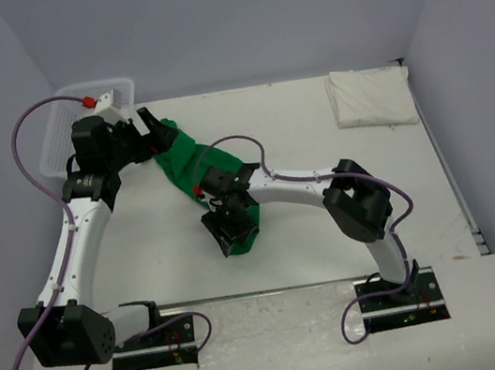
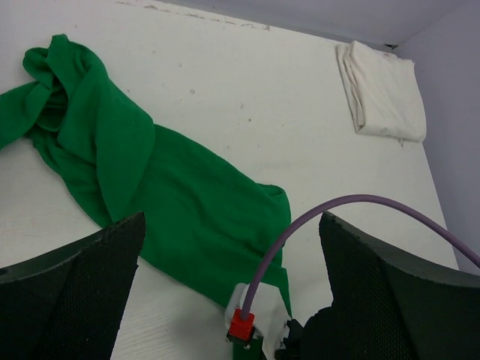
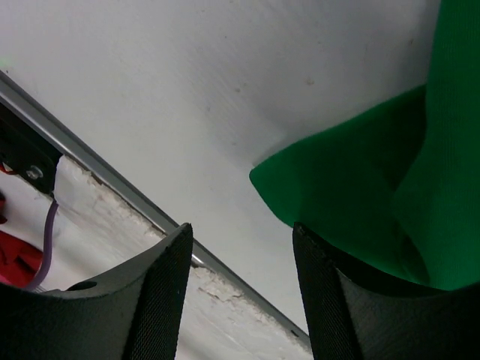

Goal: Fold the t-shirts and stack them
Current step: Flatten out the tshirt

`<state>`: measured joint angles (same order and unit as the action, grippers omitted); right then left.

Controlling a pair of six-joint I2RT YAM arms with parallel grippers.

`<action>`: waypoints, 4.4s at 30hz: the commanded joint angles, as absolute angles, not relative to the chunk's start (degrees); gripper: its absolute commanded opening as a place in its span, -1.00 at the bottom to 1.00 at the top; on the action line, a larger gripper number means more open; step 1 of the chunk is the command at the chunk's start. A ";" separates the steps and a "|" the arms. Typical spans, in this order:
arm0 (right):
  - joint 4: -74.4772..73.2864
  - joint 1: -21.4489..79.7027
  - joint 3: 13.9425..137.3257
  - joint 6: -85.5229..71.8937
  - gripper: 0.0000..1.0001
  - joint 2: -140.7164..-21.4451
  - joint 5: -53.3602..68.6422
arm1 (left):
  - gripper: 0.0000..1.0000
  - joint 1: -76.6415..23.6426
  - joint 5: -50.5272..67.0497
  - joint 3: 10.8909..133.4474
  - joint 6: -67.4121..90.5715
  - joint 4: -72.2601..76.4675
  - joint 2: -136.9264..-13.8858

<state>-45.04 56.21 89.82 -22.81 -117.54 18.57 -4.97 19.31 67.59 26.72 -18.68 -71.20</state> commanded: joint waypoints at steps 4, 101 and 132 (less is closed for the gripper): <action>-45.00 56.34 93.51 -21.71 0.16 -121.02 18.37 | 0.97 -5.19 21.70 66.88 25.40 -16.79 -69.61; -23.65 70.05 66.01 -37.79 0.11 -99.05 -29.36 | 0.98 -5.36 22.50 38.32 27.42 3.87 -50.45; -17.93 68.99 65.39 -39.90 -0.11 -108.98 -23.82 | 1.00 -5.36 23.73 39.37 26.37 3.69 -51.24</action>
<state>-19.22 69.47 65.82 -38.65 -107.63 -24.77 -5.06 23.20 36.91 27.83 2.50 -51.86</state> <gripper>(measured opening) 0.467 0.996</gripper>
